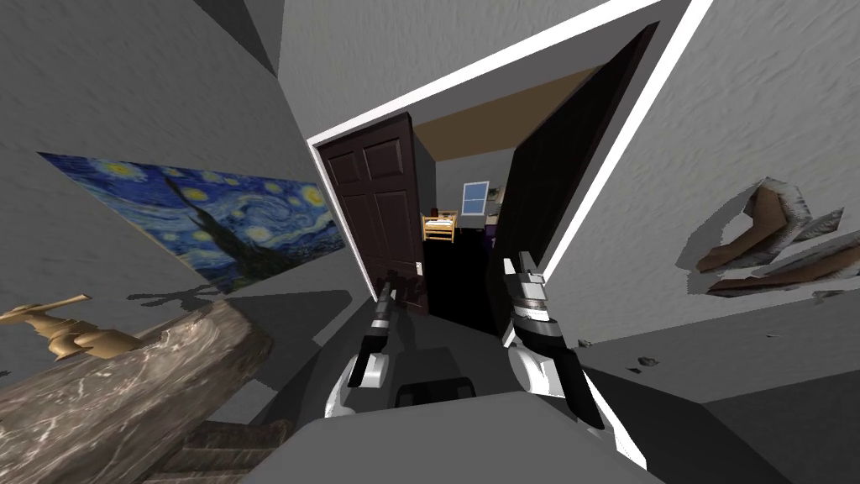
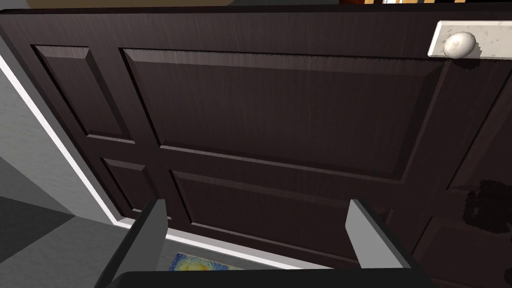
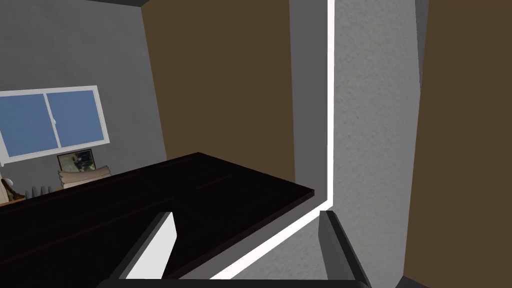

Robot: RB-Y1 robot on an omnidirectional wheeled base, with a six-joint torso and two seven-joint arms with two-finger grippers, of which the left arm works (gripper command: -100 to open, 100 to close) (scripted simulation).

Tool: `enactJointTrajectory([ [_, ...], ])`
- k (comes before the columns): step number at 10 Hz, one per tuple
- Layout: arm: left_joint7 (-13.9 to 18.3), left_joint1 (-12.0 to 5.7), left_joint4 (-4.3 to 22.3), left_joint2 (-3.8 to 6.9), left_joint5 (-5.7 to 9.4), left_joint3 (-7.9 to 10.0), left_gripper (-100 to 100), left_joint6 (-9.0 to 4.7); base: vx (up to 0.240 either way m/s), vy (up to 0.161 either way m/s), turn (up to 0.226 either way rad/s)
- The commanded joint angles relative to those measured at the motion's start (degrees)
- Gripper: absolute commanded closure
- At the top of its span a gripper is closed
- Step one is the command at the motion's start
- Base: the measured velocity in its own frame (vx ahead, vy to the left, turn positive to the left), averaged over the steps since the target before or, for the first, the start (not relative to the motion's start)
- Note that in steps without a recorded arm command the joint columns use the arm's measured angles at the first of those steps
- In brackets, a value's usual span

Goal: Push the door open

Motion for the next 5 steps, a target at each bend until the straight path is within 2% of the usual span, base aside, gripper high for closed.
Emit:
enactJointTrajectory([
  [1, 0.7, -1.05, 2.9, 0.2, -0.39, -0.57, -100, -1.01, 0.092, 0.017, -0.012],
  [2, 1.1, -1.87, 5.1, 0.29, -0.62, -0.88, -100, -1.55, 0.097, 0.023, -0.008],
  [5, 1.5, -2.7, 7.9, 0.38, -0.85, -1.19, -100, -2.08, 0.059, 0.013, -0.004],
])
